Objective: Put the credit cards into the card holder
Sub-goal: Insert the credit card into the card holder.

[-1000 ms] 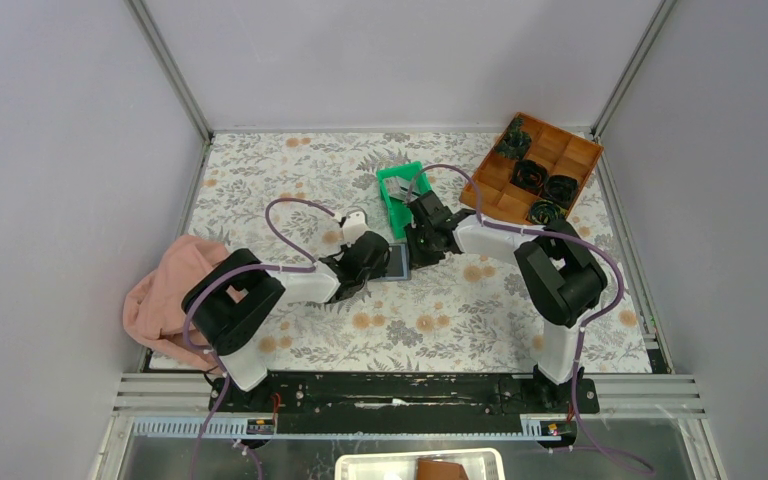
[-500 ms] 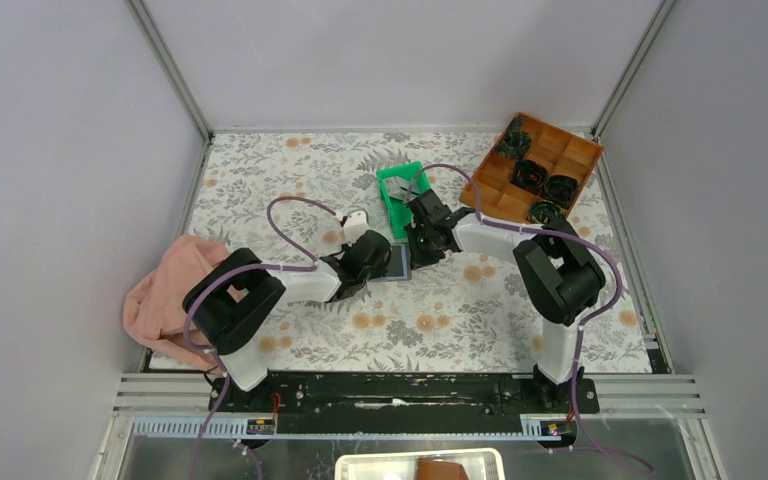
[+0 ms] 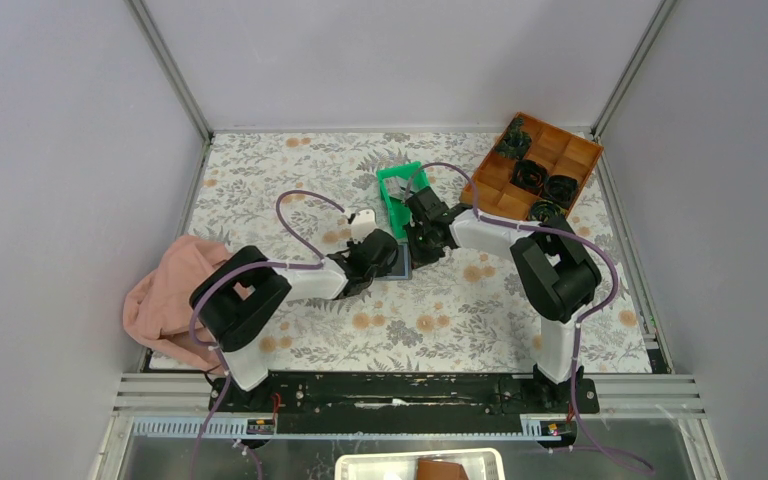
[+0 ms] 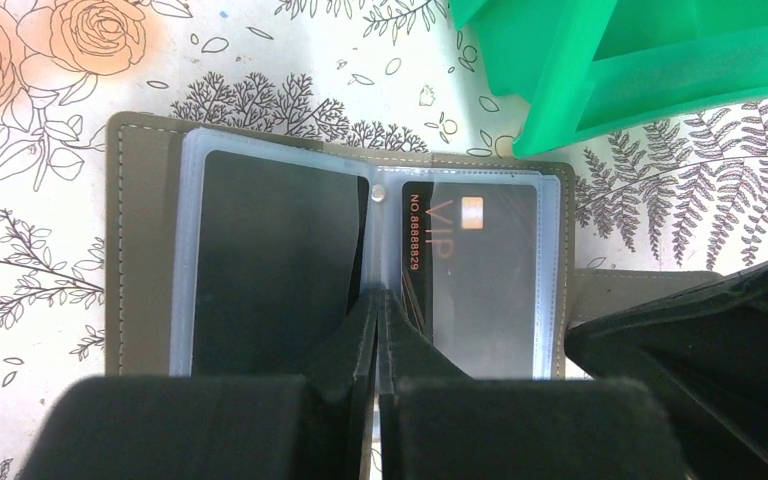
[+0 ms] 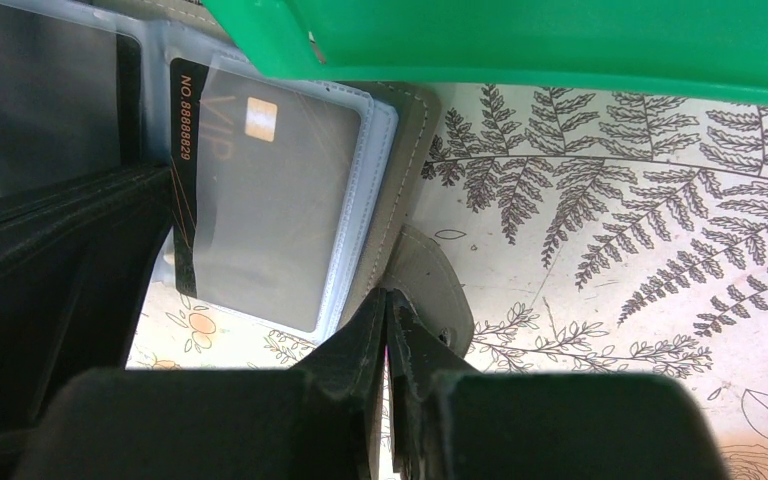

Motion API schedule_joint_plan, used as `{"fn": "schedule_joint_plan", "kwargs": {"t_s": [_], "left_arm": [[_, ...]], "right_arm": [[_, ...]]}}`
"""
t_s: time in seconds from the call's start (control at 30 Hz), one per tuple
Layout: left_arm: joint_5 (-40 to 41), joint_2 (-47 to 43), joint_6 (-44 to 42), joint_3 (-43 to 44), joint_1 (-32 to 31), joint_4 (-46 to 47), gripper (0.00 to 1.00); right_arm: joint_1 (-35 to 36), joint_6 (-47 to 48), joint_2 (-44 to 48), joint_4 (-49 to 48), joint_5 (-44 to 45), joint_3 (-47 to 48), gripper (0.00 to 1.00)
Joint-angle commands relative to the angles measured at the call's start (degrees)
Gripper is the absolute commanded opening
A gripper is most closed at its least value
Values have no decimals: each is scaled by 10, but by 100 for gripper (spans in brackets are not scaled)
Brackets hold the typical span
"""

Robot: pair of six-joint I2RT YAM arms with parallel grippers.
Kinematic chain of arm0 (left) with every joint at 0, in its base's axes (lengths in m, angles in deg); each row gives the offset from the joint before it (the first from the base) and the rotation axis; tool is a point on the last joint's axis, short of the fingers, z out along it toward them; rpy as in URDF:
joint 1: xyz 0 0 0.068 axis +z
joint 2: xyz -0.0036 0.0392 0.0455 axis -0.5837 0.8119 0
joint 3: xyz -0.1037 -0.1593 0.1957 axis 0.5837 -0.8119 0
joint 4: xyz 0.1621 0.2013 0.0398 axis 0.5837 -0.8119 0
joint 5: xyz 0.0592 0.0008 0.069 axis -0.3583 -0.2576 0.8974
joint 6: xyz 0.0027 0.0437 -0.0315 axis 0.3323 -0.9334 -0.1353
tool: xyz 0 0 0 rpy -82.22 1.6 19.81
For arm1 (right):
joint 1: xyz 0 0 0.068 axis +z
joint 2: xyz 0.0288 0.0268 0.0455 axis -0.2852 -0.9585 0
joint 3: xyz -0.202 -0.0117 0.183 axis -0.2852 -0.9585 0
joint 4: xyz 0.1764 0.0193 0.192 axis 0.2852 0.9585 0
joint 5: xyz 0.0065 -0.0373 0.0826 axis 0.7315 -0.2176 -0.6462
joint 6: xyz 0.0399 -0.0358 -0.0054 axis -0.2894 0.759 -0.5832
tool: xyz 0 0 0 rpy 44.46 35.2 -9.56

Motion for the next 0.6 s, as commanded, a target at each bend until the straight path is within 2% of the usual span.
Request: {"fn": "schedule_joint_plan", "kwargs": {"t_s": [0.0,0.57], "left_arm": [[-70,38,-5,-8,-29,-65,2],[-69,-9,-6,-39,-37,-30,4]], "right_arm": [[17,6,-33,-1,-18,13,8],[22,6,-29,-2,-22,12,8]]}}
